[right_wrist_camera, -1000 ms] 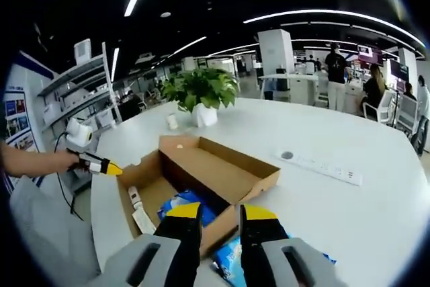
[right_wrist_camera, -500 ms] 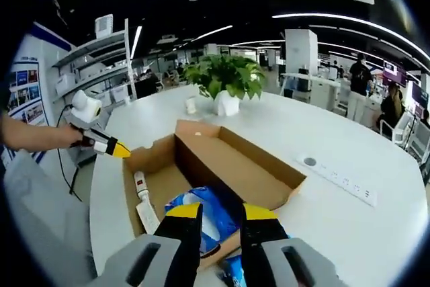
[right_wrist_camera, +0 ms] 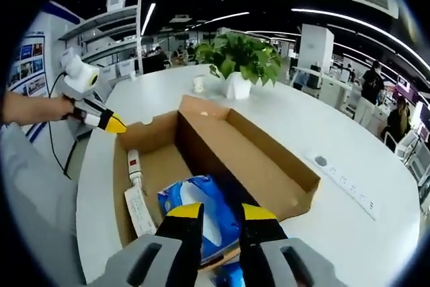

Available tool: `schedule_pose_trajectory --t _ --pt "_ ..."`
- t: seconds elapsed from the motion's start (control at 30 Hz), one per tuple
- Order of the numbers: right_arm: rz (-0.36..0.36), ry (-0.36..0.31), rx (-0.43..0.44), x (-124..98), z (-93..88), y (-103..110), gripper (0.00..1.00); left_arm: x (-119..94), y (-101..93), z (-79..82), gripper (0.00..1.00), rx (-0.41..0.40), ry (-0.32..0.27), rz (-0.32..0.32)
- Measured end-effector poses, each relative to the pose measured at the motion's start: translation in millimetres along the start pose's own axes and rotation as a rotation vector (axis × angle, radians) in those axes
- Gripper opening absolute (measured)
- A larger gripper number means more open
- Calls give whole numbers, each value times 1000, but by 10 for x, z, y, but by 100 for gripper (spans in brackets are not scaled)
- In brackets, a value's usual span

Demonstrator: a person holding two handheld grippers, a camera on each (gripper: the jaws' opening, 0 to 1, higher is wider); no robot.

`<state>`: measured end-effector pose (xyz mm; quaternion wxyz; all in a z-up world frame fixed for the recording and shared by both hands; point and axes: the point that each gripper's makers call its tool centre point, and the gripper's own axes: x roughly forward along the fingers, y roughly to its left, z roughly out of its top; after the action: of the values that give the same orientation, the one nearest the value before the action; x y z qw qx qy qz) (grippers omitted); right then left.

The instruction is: Operate the shoe box by opening the lid, removing the specified soft item, and placing it in the target area until the item is outside and the box remains undamaged.

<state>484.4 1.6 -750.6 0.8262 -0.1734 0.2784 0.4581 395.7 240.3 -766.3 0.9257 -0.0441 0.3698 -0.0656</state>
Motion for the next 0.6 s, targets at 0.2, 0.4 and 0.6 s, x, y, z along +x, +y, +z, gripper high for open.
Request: schedule_pose_trajectory --t 0.2,0.4,0.6 --pt "-4 44 -54 98 -76 -5 17 -1 -1 0 1 7 1 3" --pt "-15 74 -112 180 -92 -46 16 1 1 3 1 12 2 4" --pt "-16 99 -152 279 -112 -13 14 0 0 3 1 16 3 5"
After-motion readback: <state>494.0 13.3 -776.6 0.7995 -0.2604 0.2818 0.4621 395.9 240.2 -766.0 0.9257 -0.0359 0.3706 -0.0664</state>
